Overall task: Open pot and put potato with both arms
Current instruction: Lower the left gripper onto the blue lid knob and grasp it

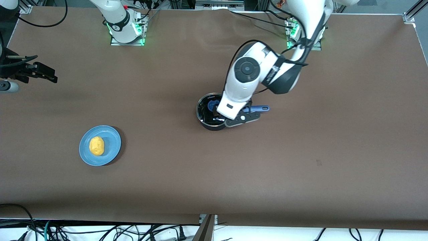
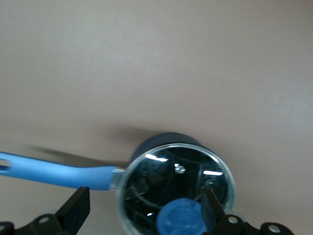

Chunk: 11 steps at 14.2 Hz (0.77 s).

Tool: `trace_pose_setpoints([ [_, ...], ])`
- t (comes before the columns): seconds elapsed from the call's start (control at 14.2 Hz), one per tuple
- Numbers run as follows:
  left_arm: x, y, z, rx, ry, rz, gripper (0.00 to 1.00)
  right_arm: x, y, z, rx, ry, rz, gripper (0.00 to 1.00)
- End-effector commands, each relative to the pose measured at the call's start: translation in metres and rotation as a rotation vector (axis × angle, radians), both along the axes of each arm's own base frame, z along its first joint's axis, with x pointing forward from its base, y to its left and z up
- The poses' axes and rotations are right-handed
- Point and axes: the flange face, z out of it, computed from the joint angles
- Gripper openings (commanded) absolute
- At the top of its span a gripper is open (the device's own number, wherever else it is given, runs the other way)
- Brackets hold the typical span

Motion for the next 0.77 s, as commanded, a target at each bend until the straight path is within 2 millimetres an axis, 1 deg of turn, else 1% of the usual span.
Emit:
trace_pose_setpoints([
  [0.0,-0.011,-0.029,-0.022,0.005,-0.031,0.033,1.00,-0.005,-0.002,0.005,-0.004,0.003,0.007,1.00],
  [0.07,-0.017,-0.036,-0.028,0.026,-0.040,0.027,1.00,-0.005,-0.002,0.005,-0.004,0.003,0.007,1.00],
  [0.35,-0.041,-0.061,-0.037,0.058,-0.051,-0.024,1.00,-0.005,-0.002,0.004,-0.004,0.005,0.007,1.00],
  [0.63,-0.055,-0.069,-0.051,0.077,-0.034,-0.025,1.00,-0.005,-0.002,0.005,-0.004,0.003,0.007,1.00],
  [0.7,-0.056,-0.067,-0.056,0.086,-0.027,-0.026,1.00,-0.005,-0.002,0.005,-0.004,0.003,0.007,1.00],
])
